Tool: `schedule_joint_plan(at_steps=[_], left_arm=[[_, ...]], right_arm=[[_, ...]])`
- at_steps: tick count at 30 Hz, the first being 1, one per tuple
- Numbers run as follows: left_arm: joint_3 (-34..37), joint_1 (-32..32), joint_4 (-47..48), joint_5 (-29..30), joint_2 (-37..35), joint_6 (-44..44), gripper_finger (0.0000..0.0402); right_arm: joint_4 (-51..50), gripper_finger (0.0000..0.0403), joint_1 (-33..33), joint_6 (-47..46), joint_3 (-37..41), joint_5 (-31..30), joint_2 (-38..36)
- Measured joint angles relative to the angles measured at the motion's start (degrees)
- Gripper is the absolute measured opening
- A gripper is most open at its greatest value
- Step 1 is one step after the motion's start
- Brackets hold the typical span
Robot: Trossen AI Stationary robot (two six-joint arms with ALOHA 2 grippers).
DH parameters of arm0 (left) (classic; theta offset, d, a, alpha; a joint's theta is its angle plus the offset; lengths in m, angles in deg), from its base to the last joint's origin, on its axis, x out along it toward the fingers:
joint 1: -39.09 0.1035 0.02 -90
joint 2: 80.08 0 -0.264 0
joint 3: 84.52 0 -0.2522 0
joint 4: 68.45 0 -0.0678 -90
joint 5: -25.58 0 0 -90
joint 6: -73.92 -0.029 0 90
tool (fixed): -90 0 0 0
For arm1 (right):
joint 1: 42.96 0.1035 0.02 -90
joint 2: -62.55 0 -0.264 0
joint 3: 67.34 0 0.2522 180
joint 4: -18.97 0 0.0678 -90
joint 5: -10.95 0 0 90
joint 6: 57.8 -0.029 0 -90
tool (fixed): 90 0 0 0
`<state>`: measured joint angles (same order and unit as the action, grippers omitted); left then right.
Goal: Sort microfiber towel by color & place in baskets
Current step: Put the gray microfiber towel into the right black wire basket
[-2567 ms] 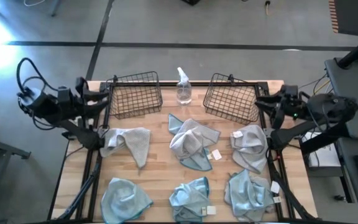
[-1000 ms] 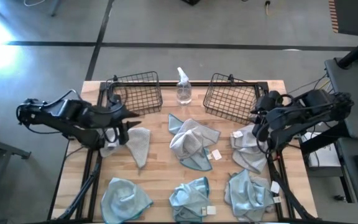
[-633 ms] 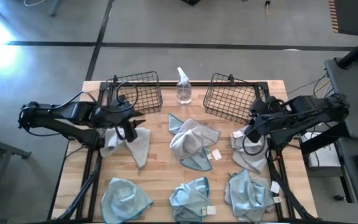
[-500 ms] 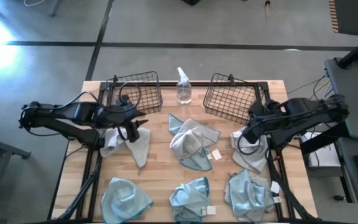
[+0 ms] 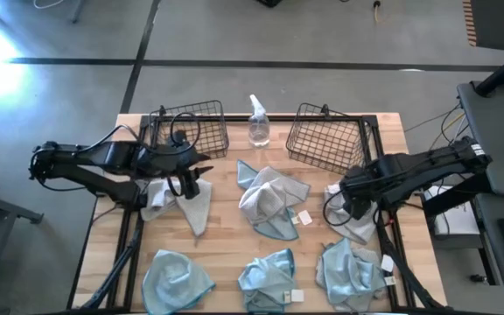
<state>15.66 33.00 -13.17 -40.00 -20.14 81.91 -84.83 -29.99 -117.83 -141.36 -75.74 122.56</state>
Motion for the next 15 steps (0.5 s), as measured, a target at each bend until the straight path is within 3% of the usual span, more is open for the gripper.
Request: schedule_joint_plan(at_steps=[11,15], left_arm=[[-0.4,0.0,0.0,0.0,-0.2,0.0,0.0114],[-0.3,0.0,0.0,0.0,-0.2,0.4,0.0114]], right_arm=[[1.4,0.0146,0.0,0.5,9.8,-0.3,0.0],[7.8,0.0146,0.0,0.5,12.9,-0.3,0.0]])
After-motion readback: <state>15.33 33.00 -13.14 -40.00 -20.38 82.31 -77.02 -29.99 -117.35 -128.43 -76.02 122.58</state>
